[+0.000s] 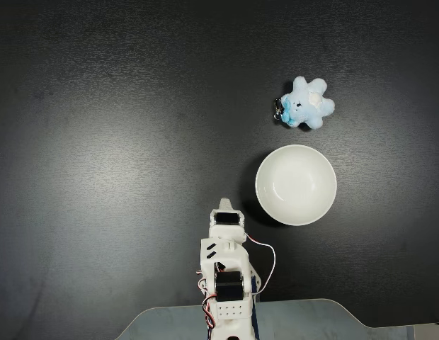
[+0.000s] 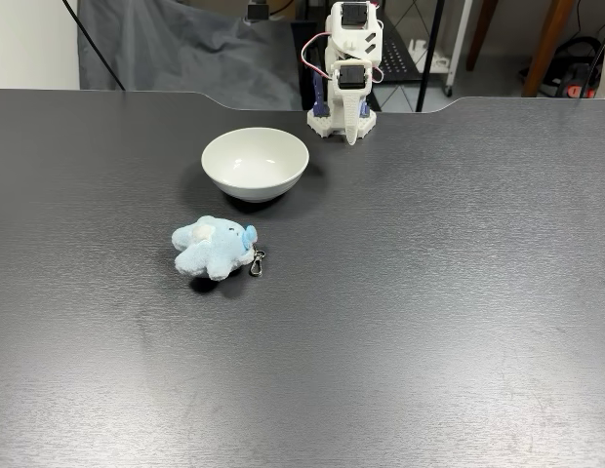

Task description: Grasp a skyblue doll and put it in the white bowl.

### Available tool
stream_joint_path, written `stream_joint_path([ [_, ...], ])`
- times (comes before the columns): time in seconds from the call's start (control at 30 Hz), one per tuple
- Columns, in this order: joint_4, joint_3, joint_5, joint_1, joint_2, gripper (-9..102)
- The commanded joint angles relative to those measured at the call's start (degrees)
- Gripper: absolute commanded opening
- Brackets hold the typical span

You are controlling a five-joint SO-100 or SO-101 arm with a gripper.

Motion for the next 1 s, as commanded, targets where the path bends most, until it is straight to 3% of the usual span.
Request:
stream_joint_path([
  [0.0,-1.4,-1.4,0.4,-0.4,0.1,0],
  [0.13,-3.4,-6.5,0.4,-0.4,0.1,0],
  [0.33,-14.9,-23.2,0.4,-0.4,0.0,0],
  [0.7,-15.6,-59.3,1.1,0.4,-0.6,0],
  [0.97,-15.6,-100.4,1.1,0.5,-27.2,0],
])
